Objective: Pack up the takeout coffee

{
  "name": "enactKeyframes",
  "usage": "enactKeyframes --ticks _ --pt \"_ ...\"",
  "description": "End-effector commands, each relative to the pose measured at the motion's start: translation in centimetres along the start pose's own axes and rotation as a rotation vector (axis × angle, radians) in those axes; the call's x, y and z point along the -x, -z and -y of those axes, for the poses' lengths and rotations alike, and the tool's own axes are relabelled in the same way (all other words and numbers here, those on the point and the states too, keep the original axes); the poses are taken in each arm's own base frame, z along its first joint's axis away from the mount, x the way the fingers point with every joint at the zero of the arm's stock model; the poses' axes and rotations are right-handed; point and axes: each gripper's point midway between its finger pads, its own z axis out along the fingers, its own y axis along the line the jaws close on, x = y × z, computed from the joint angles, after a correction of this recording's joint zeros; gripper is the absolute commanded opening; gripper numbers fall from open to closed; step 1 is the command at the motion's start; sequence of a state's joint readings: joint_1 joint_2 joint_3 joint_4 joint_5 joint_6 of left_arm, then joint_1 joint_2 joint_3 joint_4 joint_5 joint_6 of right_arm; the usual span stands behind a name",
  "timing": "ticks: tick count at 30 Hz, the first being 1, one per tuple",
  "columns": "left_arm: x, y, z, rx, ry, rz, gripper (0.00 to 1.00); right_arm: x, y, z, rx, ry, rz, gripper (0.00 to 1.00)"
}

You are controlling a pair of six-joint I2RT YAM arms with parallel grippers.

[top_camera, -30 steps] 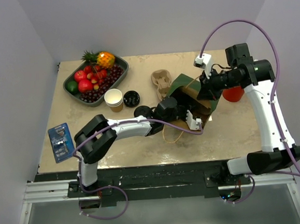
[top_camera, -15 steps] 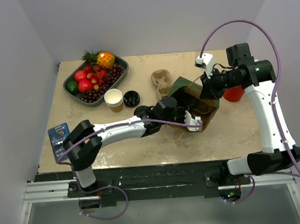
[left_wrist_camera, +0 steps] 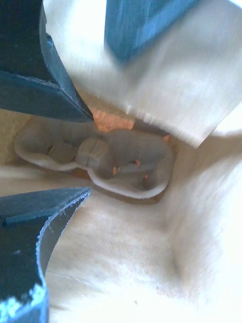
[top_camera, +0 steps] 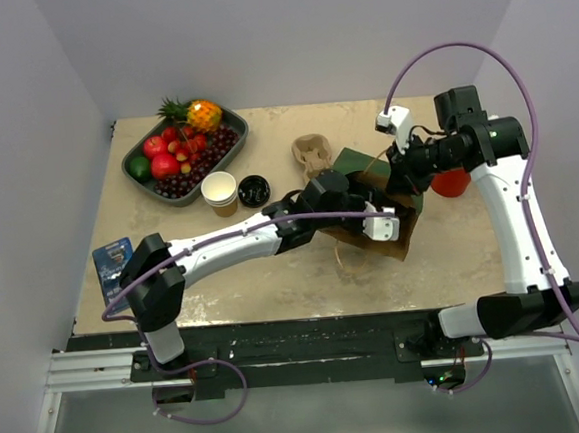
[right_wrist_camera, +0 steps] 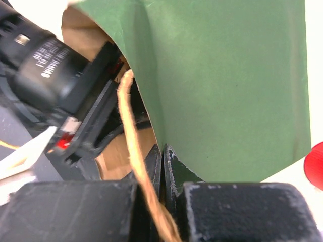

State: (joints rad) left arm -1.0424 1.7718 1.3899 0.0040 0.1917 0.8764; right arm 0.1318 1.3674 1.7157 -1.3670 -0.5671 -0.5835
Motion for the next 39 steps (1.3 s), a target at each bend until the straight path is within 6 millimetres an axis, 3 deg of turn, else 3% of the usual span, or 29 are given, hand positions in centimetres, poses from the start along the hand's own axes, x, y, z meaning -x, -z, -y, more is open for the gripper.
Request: enactKeyframes --ticks 1,3,7,12,16,21,22,24,26,34,39 --pt "2.4 0.4 -2.8 0.039 0.074 0.075 0.56 -1.1 0.3 -0.7 0.026 -0.047 -0.053 0.0" --pt "2.0 0.5 -2.6 0.027 0.109 0.056 0.52 -0.9 0.3 -0.7 0.03 -0.057 -0.049 0.0" --pt "3.7 1.8 -3.7 0.018 0.179 0.101 0.52 -0.1 0.5 -0.3 0.025 -0.072 -0.027 0.0" --pt "6.3 5.9 -6.7 -0.104 0.366 0.254 0.57 -0.4 0.6 0.0 0.023 -0.098 -0.028 0.0" --pt "7.8 9.1 -7.9 -0.172 0.349 0.299 0.57 -0.2 0.8 0.2 0.019 -0.109 -0.013 0.0" --pt "6.6 12.3 -6.6 -0.183 0.219 0.233 0.59 1.2 1.8 -0.1 0.019 -0.086 0.04 0.0" --pt "5.4 12.4 -5.4 -0.199 0.22 0.195 0.59 1.6 2.0 -0.4 0.022 -0.077 0.054 0.0" --pt "5.2 13.4 -5.0 -0.191 0.17 0.183 0.59 2.5 2.7 -0.7 0.024 -0.059 0.09 0.0" --pt "4.1 13.7 -3.3 -0.231 0.127 0.159 0.6 3.0 3.1 -1.0 0.024 -0.055 0.11 0.0" --pt "4.8 15.7 -2.7 -0.241 0.032 0.146 0.61 3.1 3.2 -1.6 0.05 -0.051 0.126 0.0" --pt "5.5 16.0 -1.1 -0.297 -0.02 0.133 0.6 3.1 3.1 -1.8 0.056 -0.05 0.126 0.0"
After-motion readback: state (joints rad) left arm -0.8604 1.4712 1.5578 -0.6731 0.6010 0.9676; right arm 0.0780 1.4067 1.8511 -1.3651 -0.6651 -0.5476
